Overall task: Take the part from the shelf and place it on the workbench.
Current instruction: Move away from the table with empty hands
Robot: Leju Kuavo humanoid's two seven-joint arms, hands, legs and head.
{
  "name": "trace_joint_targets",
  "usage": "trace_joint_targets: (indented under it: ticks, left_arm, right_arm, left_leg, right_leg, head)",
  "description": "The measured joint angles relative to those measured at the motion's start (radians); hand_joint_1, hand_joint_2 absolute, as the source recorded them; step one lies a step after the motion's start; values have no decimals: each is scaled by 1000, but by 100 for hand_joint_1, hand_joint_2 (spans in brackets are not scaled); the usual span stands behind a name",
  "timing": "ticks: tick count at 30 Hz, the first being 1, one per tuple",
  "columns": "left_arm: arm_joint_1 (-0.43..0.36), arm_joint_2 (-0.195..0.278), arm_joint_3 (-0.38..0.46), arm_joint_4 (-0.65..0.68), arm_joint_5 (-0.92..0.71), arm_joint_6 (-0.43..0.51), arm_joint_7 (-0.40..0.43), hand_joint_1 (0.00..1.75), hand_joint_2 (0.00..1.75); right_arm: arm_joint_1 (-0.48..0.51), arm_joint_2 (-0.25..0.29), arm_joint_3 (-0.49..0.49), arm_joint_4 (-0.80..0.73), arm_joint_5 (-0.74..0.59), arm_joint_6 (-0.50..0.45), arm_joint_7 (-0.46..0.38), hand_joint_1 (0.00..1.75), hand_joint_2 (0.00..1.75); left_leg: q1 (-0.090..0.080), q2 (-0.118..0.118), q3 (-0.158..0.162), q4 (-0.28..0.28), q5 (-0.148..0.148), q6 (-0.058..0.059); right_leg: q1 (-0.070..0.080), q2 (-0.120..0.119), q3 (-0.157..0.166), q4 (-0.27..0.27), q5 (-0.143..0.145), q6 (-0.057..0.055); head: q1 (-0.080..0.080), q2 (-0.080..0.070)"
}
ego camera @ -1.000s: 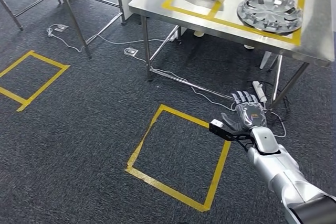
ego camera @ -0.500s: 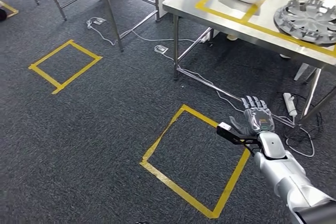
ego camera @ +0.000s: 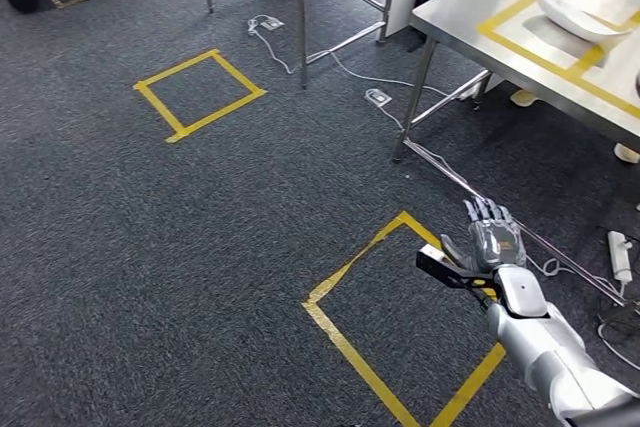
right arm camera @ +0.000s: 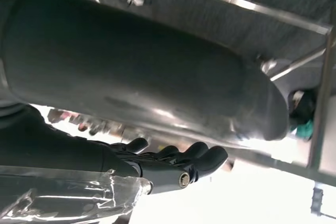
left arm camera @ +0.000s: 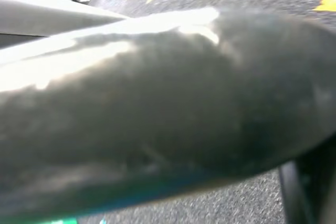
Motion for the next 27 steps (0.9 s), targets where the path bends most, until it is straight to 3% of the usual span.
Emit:
trace_joint_targets:
  ticks: [2,4,6,8,10,12,14,15,16,18,20,21,24,25,27]
  left_arm:
    - [3,-2,3,0,2,8,4,0,0]
    - [6,-4,7,0,4,15,6,0,0]
    - [8,-4,12,0,7,22,8,0,0]
    - [11,-5,17,0,11,31,16,0,0]
    - [15,-7,23,0,14,38,34,0,0]
    - [14,-8,28,0,14,43,46,0,0]
    - [11,-9,34,0,15,46,49,0,0]
    - [11,-9,37,0,15,48,49,0,0]
    - [13,-10,40,0,15,50,51,0,0]
    - [21,-12,43,0,15,57,56,0,0]
    - [28,-14,45,1,16,64,58,0,0]
    - [31,-15,47,1,18,67,58,0,0]
    - [40,-15,52,2,30,74,53,0,0]
    - [43,-14,54,2,33,77,51,0,0]
    - [45,-13,57,2,36,81,47,0,0]
  right_arm:
    - [40,-6,-21,-5,-14,-12,6,0,0]
    - [73,-15,-48,-9,-27,-29,10,0,0]
    - [111,-28,-85,-15,-57,-45,10,0,0]
    - [169,-37,-144,-33,-140,-61,-18,0,0]
    - [238,-40,-222,-49,-244,-81,-85,0,0]
    - [305,-40,-301,-51,-306,-96,-152,0,0]
    - [362,-38,-376,-45,-328,-100,-196,0,0]
    - [385,-35,-416,-39,-333,-100,-215,0,0]
    - [404,-31,-455,-32,-337,-100,-233,0,0]
    - [434,-21,-536,-14,-348,-100,-268,0,0]
    - [456,-14,-606,6,-364,-100,-300,0,0]
    - [467,-11,-640,21,-372,-101,-315,0,0]
    - [497,5,-739,70,-394,-102,-345,0,0]
    - [505,11,-763,83,-399,-102,-350,0,0]
    - [517,22,-807,108,-404,-102,-353,0,0]
  left_leg:
    - [0,-32,4,0,0,0]
    - [0,-56,3,2,-1,-2]
    - [3,-75,-3,2,1,-10]
    - [5,-84,-5,0,1,-20]
    - [-2,-39,-16,32,-28,-29]
    - [-8,19,-60,139,-92,-35]
    - [-9,34,-100,250,-139,-41]
    - [-10,36,-98,265,-138,-42]
    - [-10,37,-76,240,-119,-43]
    - [-10,55,-1,116,-61,-43]
    - [-13,74,51,11,-37,-34]
    - [-15,77,58,-9,-40,-27]
    - [-15,55,57,-18,-41,-6]
    - [-13,49,59,-19,-40,-1]
    - [-12,39,61,-21,-39,6]
  right_leg:
    - [1,14,42,-110,73,-9]
    - [-1,48,101,-239,124,-14]
    - [0,64,124,-282,126,-13]
    - [0,46,133,-291,127,-16]
    - [-3,23,144,-303,128,-24]
    - [-3,-2,151,-309,127,-31]
    - [-2,-27,152,-309,124,-34]
    - [-2,-38,153,-309,123,-34]
    - [-3,-47,154,-309,121,-32]
    - [-3,-61,159,-308,118,-28]
    - [2,-72,156,-302,115,-20]
    - [5,-79,152,-299,115,-16]
    - [5,-92,149,-290,106,-7]
    - [3,-80,140,-268,90,-2]
    - [1,-38,91,-167,36,5]
  head:
    - [0,0]
    - [-1,0]
    - [-2,0]
    - [-1,0]
    - [-6,0]
    - [-10,0]
    - [-10,0]
    - [-10,0]
    - [-10,0]
    - [-10,0]
    - [-11,0]
    - [-11,0]
    - [-7,0]
    - [-5,0]
    - [-1,0]
